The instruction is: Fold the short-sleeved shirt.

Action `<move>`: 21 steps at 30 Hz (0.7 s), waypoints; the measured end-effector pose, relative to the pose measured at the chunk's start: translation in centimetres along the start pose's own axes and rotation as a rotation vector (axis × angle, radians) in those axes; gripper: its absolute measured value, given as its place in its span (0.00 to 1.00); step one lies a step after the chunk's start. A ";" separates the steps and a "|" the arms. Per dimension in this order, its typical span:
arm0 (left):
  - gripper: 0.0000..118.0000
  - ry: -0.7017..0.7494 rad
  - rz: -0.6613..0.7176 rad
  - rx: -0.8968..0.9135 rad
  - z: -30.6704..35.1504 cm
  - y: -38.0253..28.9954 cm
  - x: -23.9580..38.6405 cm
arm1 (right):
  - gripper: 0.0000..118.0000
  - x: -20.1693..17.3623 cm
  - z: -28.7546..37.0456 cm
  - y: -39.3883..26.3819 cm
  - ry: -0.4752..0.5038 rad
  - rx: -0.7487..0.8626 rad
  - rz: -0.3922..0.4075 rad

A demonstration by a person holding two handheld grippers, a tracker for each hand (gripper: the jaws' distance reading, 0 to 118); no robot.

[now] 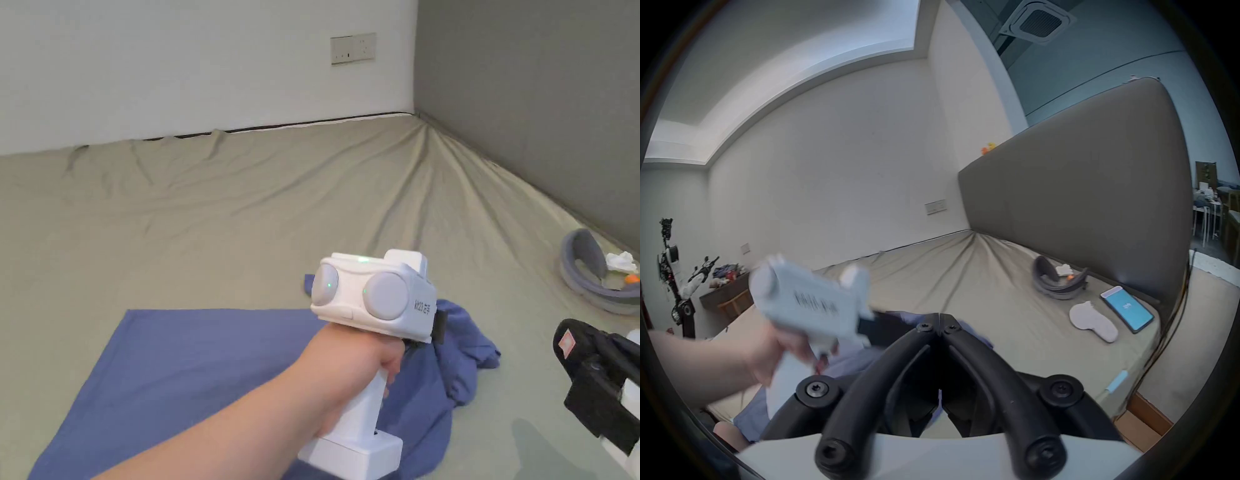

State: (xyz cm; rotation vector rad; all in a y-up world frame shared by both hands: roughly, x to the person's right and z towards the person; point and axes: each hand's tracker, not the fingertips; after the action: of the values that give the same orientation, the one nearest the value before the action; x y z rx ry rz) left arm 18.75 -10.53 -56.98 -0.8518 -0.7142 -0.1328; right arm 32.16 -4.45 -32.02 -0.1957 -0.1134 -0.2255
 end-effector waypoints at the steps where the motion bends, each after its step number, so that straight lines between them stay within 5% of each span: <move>1: 0.01 0.000 -0.008 -0.015 -1.2 -0.8 0.3 | 0.00 0.3 0.1 0.0 -0.006 -0.001 0.000; 5: 0.06 0.019 -0.048 -0.056 -4.0 -3.1 0.9 | 0.00 0.9 0.2 -0.2 -0.015 -0.009 -0.010; 6: 0.19 0.027 -0.061 -0.063 -4.1 -3.3 1.0 | 0.00 0.9 0.2 -0.3 -0.017 -0.012 -0.007; 8: 0.74 0.111 -0.078 0.041 -2.8 -3.6 0.9 | 0.00 0.6 0.0 -0.3 -0.016 -0.015 0.002; 10: 0.95 0.111 -0.075 0.123 -0.6 -3.1 -0.3 | 0.00 0.2 -0.3 -0.3 -0.005 -0.017 0.013; 16: 0.95 0.148 0.046 0.356 13.7 -3.7 -5.8 | 0.00 -2.1 -1.2 -0.8 0.038 -0.027 0.061; 18: 0.79 0.225 0.104 0.454 19.7 -5.8 -8.2 | 0.00 -3.1 -1.6 -1.1 0.061 -0.036 0.076; 20: 0.50 0.315 0.165 0.544 25.0 -8.8 -10.0 | 0.00 -4.2 -1.9 -1.5 0.084 -0.047 0.093; 21: 0.46 0.370 0.191 0.574 27.5 -10.4 -11.1 | 0.00 -4.8 -2.1 -1.6 0.099 -0.055 0.111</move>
State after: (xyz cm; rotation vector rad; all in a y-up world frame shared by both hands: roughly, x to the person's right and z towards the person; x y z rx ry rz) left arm -8.09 0.69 -44.99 -0.3250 -0.2909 0.0849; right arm 27.27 -5.42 -34.41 -0.2439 0.0025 -0.1277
